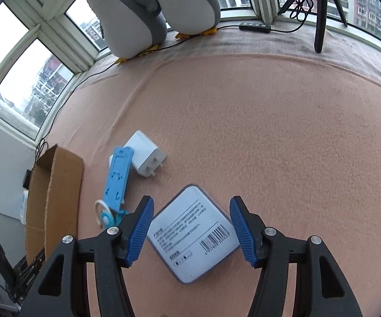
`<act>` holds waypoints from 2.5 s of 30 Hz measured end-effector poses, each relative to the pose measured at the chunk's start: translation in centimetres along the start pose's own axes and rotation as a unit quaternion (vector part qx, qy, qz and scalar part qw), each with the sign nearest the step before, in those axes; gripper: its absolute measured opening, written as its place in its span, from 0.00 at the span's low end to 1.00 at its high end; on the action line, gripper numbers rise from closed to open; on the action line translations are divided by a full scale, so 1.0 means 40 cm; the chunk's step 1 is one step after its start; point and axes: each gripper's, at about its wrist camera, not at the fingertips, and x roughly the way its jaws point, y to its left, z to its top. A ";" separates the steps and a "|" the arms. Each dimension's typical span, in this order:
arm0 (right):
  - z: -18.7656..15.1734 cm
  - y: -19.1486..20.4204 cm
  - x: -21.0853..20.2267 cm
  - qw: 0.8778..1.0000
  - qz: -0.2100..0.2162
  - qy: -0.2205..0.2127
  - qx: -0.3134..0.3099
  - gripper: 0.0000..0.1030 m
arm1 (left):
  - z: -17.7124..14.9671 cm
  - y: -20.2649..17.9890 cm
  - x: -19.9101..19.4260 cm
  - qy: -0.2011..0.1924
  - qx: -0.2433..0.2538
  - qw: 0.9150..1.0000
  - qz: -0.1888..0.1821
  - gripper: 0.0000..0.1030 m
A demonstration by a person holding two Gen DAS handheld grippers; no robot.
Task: Organize rigid objects
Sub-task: 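Close the right tool on the sides of the white square box, then carry the white square box into the cardboard box and open the right tool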
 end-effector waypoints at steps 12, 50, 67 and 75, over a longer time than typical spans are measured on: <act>-0.082 0.147 0.038 0.974 -0.101 0.037 -0.199 0.68 | -0.001 -0.001 0.000 0.000 0.000 1.000 0.000 0.35; -0.068 0.170 -0.006 0.983 -0.106 0.048 -0.140 0.65 | -0.001 0.001 0.000 -0.001 0.000 1.000 -0.001 0.36; -0.013 0.580 0.012 0.975 -0.001 0.003 -0.222 0.65 | 0.000 0.001 0.002 0.000 0.000 1.000 -0.002 0.36; 0.016 0.674 0.138 0.975 -0.006 0.025 -0.220 0.65 | 0.000 0.001 0.005 0.000 -0.001 1.000 -0.003 0.36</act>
